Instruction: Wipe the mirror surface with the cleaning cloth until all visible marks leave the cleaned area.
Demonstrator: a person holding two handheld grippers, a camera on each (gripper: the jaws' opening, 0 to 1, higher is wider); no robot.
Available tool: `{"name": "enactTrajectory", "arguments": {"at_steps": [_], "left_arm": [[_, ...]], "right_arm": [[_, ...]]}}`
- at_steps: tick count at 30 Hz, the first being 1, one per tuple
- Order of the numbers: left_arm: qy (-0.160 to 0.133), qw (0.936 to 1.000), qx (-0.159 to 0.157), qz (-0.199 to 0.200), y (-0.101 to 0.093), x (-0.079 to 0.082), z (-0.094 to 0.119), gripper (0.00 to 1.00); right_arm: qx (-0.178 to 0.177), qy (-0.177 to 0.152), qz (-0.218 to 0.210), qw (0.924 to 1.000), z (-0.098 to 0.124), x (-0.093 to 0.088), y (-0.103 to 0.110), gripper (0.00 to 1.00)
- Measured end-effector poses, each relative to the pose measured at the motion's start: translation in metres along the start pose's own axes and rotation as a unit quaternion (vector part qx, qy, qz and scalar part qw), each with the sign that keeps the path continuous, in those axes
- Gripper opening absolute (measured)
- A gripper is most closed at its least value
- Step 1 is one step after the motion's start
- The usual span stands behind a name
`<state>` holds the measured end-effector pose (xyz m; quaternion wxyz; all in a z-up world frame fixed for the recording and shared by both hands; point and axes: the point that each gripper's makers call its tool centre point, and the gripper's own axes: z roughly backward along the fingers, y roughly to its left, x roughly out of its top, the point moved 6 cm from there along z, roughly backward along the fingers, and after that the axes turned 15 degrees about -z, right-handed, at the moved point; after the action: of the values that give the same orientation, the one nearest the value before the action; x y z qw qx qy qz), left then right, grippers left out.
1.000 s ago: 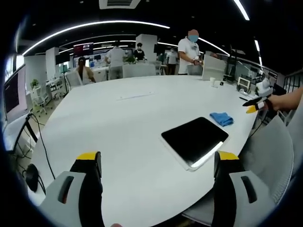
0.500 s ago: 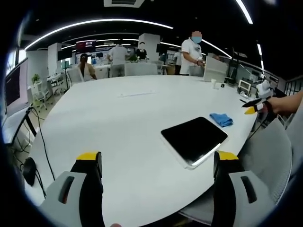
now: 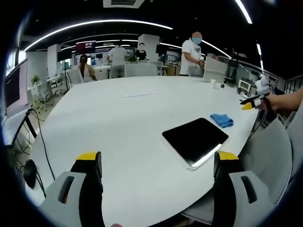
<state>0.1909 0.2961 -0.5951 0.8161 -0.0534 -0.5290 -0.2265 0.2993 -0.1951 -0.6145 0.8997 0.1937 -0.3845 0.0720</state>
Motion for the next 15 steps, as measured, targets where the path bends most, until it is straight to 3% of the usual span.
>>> {"name": "enactTrajectory", "arguments": {"at_steps": [8,11,15], "left_arm": [[0.009,0.9999,-0.003,-0.007,0.001,-0.006,0.004,0.98],[0.011,0.9999,-0.003,-0.007,0.002,-0.007,0.005,0.98],[0.014,0.9999,-0.006,-0.004,0.001,-0.008,0.005,0.98]], "right_arm": [[0.007,0.008,0.02,0.9997,-0.029,0.012,0.018,0.75],[0.004,0.032,0.018,0.9993,-0.043,0.007,0.022,0.61],[-0.004,0.066,-0.003,0.9978,-0.063,-0.002,0.025,0.5]]}}
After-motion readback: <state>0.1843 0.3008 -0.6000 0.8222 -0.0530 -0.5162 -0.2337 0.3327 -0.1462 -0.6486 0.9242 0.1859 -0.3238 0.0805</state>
